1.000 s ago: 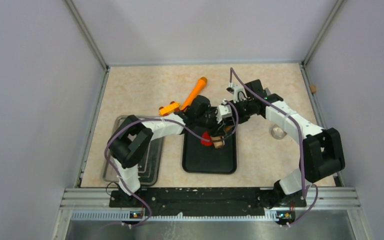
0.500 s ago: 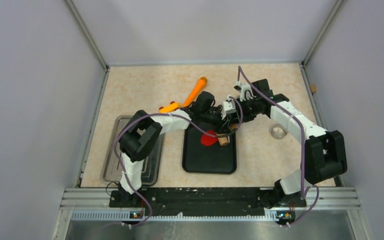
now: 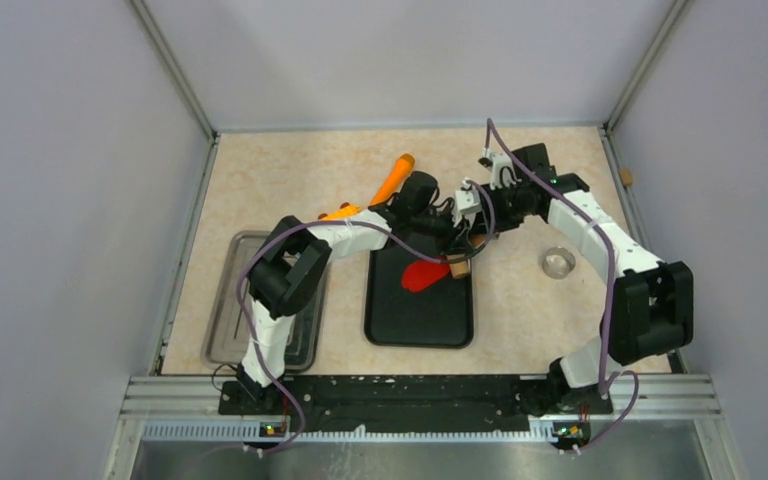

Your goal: Roll out the dumpling wrappers from the dough

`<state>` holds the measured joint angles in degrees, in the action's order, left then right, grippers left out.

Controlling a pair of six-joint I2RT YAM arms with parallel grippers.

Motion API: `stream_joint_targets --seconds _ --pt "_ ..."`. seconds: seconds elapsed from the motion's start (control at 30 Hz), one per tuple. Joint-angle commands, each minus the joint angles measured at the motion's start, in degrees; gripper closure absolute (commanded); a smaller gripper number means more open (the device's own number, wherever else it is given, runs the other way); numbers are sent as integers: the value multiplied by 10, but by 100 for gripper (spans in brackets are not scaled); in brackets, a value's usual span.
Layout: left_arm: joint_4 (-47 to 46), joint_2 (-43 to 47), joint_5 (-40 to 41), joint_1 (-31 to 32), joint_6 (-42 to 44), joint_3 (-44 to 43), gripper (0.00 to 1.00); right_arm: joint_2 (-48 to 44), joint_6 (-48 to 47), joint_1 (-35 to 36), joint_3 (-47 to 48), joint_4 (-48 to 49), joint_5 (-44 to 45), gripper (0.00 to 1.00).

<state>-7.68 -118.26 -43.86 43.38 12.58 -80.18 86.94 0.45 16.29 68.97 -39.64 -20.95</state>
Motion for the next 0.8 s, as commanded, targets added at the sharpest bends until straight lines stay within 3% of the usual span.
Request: stream_joint_targets --seconds 0.0,0.4,0.77 --pt "71 34 83 4 -25 -53 100 -12 -56 27 77 -57 -53 100" --pt "120 75 70 -57 -100 -5 100 111 36 29 150 -22 -129 100" --pt "88 60 76 -74 -112 80 100 168 28 46 82 10 -112 100"
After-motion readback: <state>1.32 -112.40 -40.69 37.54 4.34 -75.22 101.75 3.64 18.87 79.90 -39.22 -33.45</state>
